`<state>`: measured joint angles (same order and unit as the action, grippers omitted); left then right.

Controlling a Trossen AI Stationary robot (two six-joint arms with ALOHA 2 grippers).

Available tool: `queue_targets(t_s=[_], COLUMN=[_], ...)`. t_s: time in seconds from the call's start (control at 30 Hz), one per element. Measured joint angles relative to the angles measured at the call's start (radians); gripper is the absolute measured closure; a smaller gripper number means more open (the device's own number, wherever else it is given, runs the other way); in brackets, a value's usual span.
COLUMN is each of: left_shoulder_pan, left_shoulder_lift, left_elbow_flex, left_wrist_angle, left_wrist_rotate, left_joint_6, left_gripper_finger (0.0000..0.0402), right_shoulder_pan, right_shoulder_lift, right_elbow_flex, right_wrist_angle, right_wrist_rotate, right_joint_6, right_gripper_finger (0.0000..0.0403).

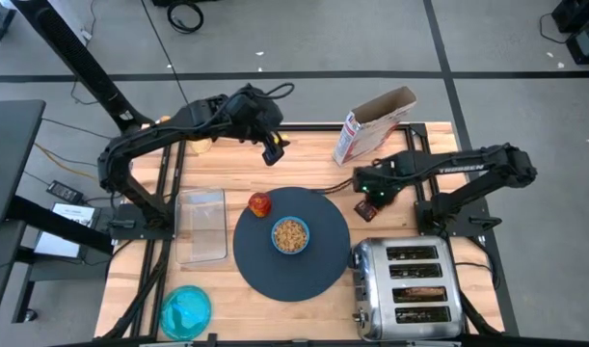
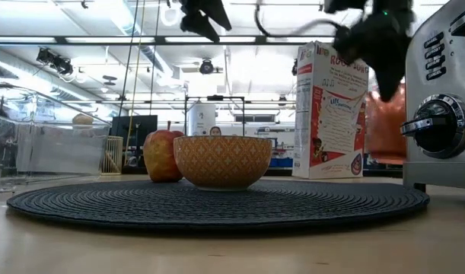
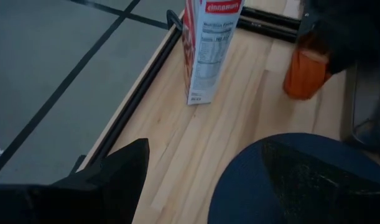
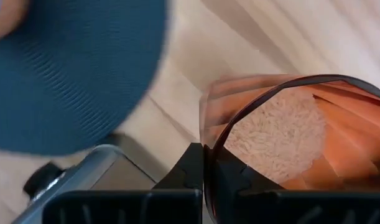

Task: Arrange a breakfast setting
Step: Put the orange cup on top of the dark blue table placemat beside the blue bowl

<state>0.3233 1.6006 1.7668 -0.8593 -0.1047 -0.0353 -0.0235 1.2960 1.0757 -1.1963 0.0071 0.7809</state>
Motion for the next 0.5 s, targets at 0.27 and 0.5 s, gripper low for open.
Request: queue_targets(t_s=[0.27, 0.5], left_shoulder_pan=[0.0, 0.005], left_shoulder_lift=[-0.074, -0.123], left_elbow_flex=[0.0, -0.001], left_wrist_angle=[-0.049, -0.081], left_wrist_rotate=[0.0, -0.003], left_joint_6=[-0.001, -0.003], left_gripper_finger=[0.0088, 0.0088], right_shoulder_pan=[0.018, 0.01], right_shoulder_lift=[0.226, 0.411], right_elbow_flex=[0.24, 0.375], right_wrist_angle=[0.002, 0.074], right_wrist_rotate=[-0.034, -0.026], right_joint_6=[-0.605, -0.934], right_gripper_finger=[0.0391, 0.0391])
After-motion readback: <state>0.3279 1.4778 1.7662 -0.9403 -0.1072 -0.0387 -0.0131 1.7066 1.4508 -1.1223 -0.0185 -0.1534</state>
